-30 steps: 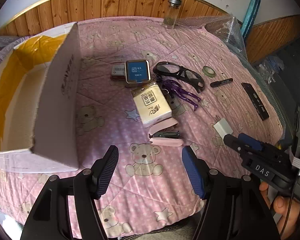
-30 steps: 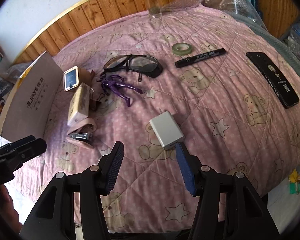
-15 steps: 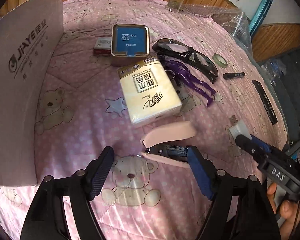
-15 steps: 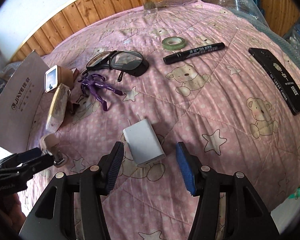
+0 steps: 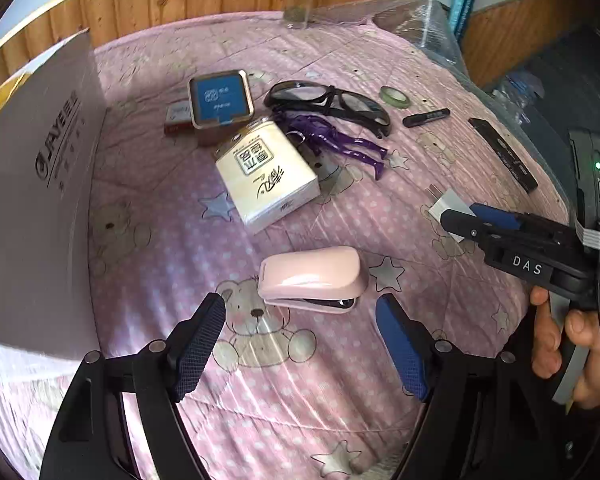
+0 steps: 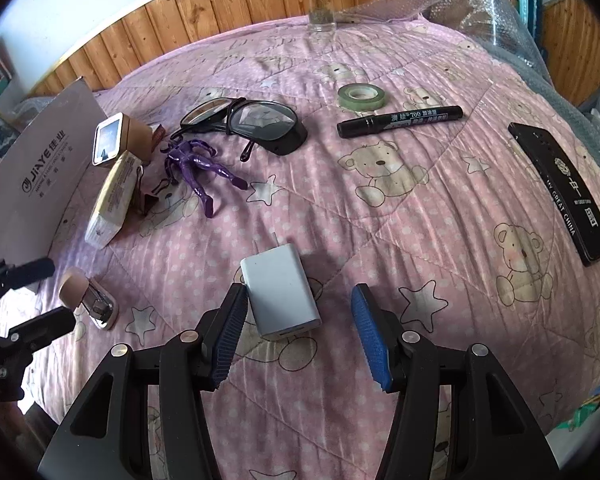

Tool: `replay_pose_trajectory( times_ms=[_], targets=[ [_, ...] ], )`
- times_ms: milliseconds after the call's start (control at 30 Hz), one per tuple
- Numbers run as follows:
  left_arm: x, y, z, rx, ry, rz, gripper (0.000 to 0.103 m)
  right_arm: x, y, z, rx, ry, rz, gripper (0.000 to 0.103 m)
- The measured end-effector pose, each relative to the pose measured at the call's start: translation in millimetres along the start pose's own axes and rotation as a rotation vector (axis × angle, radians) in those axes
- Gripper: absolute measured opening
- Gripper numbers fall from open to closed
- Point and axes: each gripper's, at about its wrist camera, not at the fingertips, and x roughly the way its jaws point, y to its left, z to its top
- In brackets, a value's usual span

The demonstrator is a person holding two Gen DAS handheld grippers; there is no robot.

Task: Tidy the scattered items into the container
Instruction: 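Grasp the pink stapler with the left tool while the right tool grasps the white charger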

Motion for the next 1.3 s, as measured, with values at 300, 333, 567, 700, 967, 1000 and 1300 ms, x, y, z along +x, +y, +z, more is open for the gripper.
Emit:
replay_pose_trajectory(
  times_ms=[300,333,567,700,967,1000,1300],
  targets=[
    [22.8,-34.9,0.6,0.447,-0.085,-0.019,0.049,-0.1,-4.9,1.0,0.026,-0.004,0.034,0.057],
    [22.7,-33.9,1.5,0.454,-0.084,-0.026,0.048,-1.4,-5.6,1.6,0.027,-0.011,0.037,0.057],
    [20.9,-36.9,-4.7,0.527,-0.067,-0.050,0.052,2.1,4.4,6.0,-0.054,-0.026,0.016,0.058],
    [21.6,-24.5,-9.9,0.505,-0.039,-0.072,0.065,9.6,7.7,5.0,-0.090,-0.016,0.009,0.058],
    [25.5,-21.7,-8.8,0.428,0.018,-0.143,0.026,7.5,4.2,5.1,-0.065,-0.013,0.015,0.040],
    [24.9,-22.7,-9.1,0.412,0.031,-0.136,0.025,7.9,4.5,4.5,-0.069,-0.016,0.014,0.041],
    [38.4,-31.2,5.6,0.292,0.010,-0.082,0.036,9.0,4.4,7.3,-0.044,-0.051,-0.003,0.034]
  ],
)
